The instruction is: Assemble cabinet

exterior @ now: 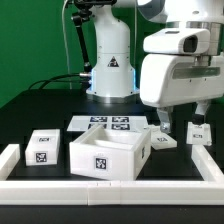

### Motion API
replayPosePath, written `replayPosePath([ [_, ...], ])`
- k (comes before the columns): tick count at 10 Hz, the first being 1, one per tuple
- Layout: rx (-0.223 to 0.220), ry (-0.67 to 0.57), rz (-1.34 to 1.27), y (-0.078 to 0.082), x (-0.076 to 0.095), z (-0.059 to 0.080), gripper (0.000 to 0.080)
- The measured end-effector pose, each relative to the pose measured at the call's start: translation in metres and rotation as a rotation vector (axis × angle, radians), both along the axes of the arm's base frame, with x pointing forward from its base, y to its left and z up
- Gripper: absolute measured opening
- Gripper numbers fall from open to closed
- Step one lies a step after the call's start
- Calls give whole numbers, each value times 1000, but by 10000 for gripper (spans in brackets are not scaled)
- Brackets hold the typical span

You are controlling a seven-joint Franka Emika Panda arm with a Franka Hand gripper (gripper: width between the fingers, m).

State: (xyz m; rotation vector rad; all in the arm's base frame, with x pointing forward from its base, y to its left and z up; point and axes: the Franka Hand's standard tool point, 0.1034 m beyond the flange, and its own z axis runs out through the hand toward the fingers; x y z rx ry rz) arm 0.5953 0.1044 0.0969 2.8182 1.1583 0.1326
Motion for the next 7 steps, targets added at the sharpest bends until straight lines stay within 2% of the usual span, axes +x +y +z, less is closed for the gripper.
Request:
replayPosePath([
  [1, -15, -15, -4, -1, 1, 0, 798],
  [5, -15, -14, -4, 0, 1, 0, 798],
  [6, -20, -18, 62, -1, -2, -1, 798],
  [7, -28, -13, 173, -7, -16, -5, 798],
])
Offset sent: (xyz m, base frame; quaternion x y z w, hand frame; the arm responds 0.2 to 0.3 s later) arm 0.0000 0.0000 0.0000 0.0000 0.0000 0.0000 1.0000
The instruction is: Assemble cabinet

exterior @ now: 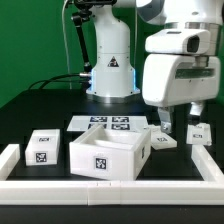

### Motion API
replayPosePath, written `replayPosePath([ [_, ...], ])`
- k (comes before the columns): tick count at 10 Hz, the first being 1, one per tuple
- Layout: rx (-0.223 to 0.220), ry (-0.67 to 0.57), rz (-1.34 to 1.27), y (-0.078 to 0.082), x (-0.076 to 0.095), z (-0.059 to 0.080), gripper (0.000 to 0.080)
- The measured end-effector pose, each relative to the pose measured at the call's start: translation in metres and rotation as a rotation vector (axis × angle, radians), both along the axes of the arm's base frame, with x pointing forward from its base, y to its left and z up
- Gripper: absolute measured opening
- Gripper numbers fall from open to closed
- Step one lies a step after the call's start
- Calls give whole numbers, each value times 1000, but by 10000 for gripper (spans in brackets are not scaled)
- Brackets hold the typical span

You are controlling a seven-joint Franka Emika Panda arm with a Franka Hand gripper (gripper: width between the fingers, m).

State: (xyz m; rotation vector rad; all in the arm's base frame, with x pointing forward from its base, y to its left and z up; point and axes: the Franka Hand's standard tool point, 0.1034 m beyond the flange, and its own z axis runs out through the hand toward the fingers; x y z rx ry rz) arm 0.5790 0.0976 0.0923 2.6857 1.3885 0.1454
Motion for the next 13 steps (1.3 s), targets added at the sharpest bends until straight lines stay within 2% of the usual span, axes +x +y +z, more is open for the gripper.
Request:
replayPosePath([
  [1, -15, 23, 87, -9, -14, -1, 798],
  [3, -36, 70, 160, -15, -30, -2, 798],
  [8, -41, 85, 195, -20, -35, -5, 798],
  [11, -39, 107, 255, -44, -70, -14, 798],
  [13, -34, 120, 251, -56, -85, -21, 798],
])
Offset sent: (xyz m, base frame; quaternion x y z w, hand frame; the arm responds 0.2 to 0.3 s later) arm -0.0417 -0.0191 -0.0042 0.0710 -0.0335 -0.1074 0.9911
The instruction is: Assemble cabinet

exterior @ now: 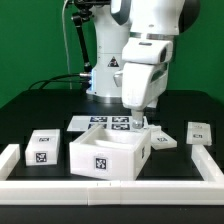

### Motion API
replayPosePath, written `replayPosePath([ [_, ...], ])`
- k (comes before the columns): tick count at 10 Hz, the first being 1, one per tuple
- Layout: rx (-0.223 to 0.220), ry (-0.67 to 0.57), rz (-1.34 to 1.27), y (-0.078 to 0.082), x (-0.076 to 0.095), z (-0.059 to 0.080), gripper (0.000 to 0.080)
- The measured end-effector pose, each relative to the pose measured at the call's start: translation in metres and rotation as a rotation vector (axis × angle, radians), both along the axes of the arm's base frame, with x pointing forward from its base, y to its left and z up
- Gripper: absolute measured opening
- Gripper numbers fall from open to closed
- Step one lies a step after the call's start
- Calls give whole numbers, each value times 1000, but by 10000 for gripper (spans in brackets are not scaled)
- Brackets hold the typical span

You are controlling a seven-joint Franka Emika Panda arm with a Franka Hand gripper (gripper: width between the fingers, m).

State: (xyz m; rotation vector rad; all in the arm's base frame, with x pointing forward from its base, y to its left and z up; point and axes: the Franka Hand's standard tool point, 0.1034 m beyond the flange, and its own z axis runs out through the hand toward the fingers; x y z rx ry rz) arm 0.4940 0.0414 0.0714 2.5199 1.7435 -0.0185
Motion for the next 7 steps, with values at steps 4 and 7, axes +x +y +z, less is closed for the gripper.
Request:
replayPosePath([
  [4, 0, 7, -7, -3, -3, -3, 798],
  [7, 18, 13, -7, -8, -28, -25, 798],
])
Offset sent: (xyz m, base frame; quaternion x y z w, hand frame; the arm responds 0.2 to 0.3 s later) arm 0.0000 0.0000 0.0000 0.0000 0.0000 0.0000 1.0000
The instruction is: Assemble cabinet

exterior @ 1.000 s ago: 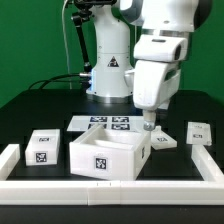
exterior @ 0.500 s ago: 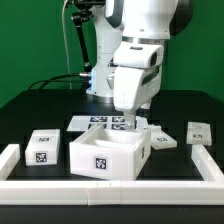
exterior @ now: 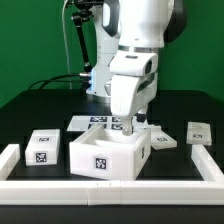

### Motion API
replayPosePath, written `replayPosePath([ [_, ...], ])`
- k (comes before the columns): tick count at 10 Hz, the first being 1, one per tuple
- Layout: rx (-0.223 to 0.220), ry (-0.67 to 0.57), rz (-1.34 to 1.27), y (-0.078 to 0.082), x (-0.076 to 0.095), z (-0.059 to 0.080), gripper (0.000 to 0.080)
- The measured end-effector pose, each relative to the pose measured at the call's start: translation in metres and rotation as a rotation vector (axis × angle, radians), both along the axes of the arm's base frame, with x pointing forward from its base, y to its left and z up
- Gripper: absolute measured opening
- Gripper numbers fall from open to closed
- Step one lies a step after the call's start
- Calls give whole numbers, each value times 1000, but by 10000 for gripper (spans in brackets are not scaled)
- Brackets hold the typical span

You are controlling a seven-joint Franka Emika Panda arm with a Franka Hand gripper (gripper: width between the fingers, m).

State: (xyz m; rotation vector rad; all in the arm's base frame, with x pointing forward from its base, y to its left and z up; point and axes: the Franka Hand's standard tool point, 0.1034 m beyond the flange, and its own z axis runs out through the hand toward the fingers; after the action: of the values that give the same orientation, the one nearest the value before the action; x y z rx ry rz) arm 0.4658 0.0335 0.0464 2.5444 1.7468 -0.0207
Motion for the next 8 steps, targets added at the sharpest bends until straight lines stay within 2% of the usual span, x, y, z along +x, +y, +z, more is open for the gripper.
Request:
replayPosePath([
  [4, 7, 16, 4, 3, -6, -20, 798],
  [7, 7, 27, 0, 3, -5, -30, 798],
  [8, 8, 23, -4, 5, -4, -29, 750],
])
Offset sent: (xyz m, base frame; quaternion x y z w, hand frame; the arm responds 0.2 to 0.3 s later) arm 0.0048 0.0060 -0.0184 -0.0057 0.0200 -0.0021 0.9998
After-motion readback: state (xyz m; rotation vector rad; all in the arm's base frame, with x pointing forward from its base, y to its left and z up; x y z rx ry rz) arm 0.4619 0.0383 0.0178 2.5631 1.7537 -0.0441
